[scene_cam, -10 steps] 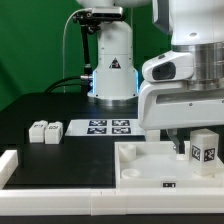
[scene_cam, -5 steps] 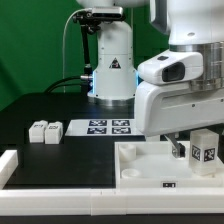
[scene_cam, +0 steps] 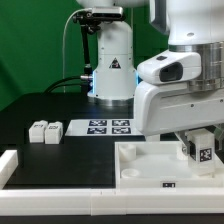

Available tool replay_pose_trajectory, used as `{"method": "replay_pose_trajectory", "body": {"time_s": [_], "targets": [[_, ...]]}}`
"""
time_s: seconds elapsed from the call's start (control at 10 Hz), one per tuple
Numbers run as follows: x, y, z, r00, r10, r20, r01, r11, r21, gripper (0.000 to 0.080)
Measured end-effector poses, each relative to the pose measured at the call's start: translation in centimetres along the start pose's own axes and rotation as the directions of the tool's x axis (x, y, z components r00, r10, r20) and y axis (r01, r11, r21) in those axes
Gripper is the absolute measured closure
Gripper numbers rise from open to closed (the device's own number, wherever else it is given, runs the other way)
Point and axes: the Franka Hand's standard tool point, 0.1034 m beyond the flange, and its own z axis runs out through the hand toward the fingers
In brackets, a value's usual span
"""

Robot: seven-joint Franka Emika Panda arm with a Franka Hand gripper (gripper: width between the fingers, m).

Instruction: Assemble one leg

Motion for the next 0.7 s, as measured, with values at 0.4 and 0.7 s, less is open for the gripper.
{"method": "replay_pose_trajectory", "body": {"time_s": [0.4,0.7], "targets": [[-0.09,0.18,0.08,0.874,0.487,-0.007,-0.487,0.874,0.008,0.0511],[-0.24,-0.1,0.24,0.546,0.838,0.0,-0.838,0.546,0.006,0.0509]]}}
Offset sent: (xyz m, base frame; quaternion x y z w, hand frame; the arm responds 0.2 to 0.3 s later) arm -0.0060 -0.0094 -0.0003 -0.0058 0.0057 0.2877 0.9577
